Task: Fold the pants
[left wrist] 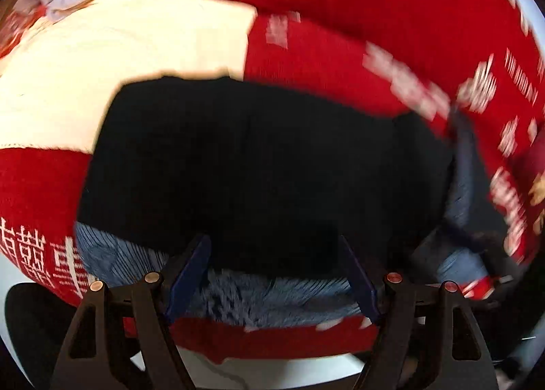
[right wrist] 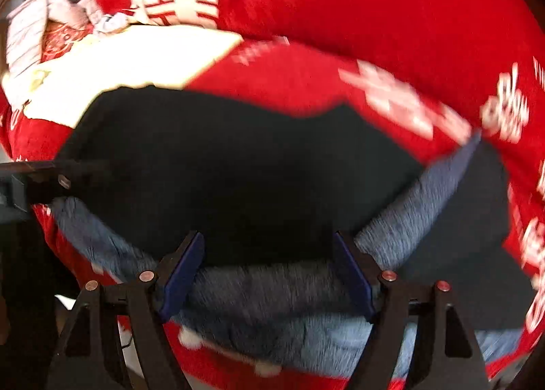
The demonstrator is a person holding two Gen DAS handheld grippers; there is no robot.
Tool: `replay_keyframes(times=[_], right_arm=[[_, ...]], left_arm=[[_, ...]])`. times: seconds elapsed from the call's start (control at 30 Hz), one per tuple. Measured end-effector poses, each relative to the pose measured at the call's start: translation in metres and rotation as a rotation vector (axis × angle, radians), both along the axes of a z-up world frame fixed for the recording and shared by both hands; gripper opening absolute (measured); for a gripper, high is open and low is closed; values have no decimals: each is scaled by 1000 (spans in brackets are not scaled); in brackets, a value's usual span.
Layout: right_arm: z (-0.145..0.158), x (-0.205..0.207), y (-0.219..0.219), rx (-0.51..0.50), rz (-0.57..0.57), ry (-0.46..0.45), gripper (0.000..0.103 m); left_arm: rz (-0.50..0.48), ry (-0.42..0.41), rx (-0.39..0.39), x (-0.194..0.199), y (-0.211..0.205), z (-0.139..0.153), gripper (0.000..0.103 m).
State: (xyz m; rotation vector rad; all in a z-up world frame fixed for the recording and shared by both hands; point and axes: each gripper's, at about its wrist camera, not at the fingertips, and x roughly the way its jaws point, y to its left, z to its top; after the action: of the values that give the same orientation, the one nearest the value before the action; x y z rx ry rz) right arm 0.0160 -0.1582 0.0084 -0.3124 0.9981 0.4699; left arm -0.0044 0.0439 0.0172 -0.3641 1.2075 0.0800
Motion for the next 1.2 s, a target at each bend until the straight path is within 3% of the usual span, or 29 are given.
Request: replay_keyframes(times=[0.1, 0.17, 0.23, 0.33, 0.5, 0.6, 0.73, 0.77, 0.8, 0.87, 0.9, 0.93, 1.03, 1.2], right_arm=[[14, -13, -23, 43, -9, -3, 80], [36, -6, -38, 64, -50, -53, 81], [56, 20, -55, 26, -149, -136, 85], [72, 101, -87, -43, -376, -188, 103], [46, 235, -127, -135, -695, 37, 103], [16, 280, -141, -194, -820, 163, 103], [-25, 296, -138, -314, -806, 294, 103], [-21, 292, -140, -283, -787, 241, 102], [-19, 287, -143, -264, -789, 223, 100], [-14, 279, -154, -147, -770, 269, 59], [-7, 275, -156, -175, -766, 254, 33], [0, 269, -161, -152, -756, 252, 16], [32, 229, -197, 33, -794, 202, 11], [84, 125, -247, 160, -823, -6, 11]], left_arm=[[-71, -24, 101, -8, -18, -3, 96], [-85, -12, 135, -7, -25, -6, 98], [-81, -7, 137, -5, -27, -8, 100], [-70, -5, 131, -3, -27, -8, 101], [-79, -11, 133, -10, -28, -8, 102], [-80, -9, 136, -8, -28, -10, 102], [-89, -11, 137, -7, -28, -11, 102], [-90, -10, 136, -7, -28, -12, 102], [-90, -8, 134, -7, -28, -12, 102], [-91, -9, 133, -6, -28, -12, 102], [-92, -13, 135, -5, -28, -13, 102], [-92, -15, 137, -6, -29, -13, 102], [-91, -16, 136, -6, -29, -13, 102], [-94, -22, 134, -8, -27, -12, 102]])
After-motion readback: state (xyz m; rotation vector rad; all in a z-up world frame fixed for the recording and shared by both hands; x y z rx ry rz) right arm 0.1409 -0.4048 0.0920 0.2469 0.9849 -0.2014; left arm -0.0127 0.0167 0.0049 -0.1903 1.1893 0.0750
